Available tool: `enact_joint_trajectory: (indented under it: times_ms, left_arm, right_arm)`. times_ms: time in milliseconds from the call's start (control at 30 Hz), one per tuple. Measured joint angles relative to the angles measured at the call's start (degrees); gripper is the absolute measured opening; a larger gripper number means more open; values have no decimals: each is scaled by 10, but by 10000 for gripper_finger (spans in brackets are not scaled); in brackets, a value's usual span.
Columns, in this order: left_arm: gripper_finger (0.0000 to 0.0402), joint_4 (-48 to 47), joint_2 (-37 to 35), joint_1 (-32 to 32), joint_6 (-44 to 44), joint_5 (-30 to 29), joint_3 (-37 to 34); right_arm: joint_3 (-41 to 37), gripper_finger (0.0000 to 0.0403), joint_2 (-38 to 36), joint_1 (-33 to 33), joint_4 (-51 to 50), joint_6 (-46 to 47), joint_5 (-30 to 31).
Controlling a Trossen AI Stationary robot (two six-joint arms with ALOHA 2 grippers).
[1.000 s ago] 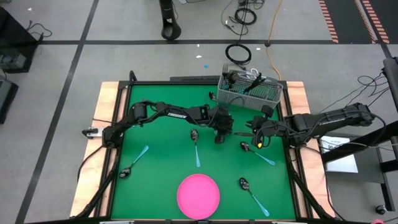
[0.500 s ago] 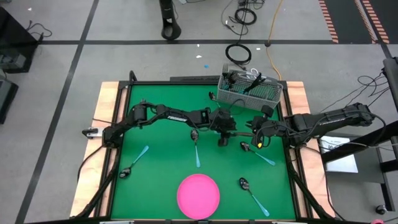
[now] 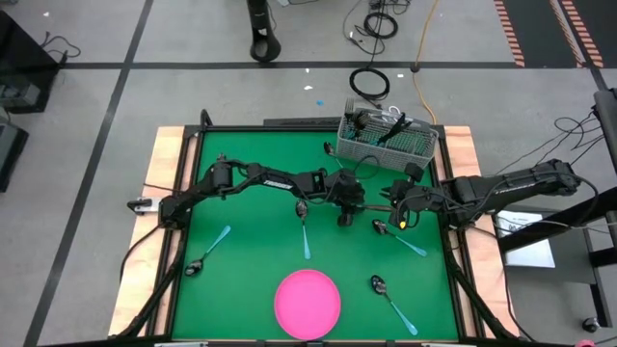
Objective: Sort silverware
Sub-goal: Put the blue knife into the utensil holder
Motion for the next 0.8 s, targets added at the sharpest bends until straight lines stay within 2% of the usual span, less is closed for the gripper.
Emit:
enact_joint_trajectory:
  times_ms: [233, 567, 800]
  left_arm:
    - [140, -4, 8, 0, 2, -2, 2]
    - [66, -6, 10, 0, 4, -6, 2]
    - [43, -4, 10, 1, 4, -9, 1]
  right_arm:
    - [0, 50, 0, 0, 1, 0, 0]
    - [0, 50, 0, 0, 1, 0, 0]
    - [0, 50, 0, 0, 0, 0, 0]
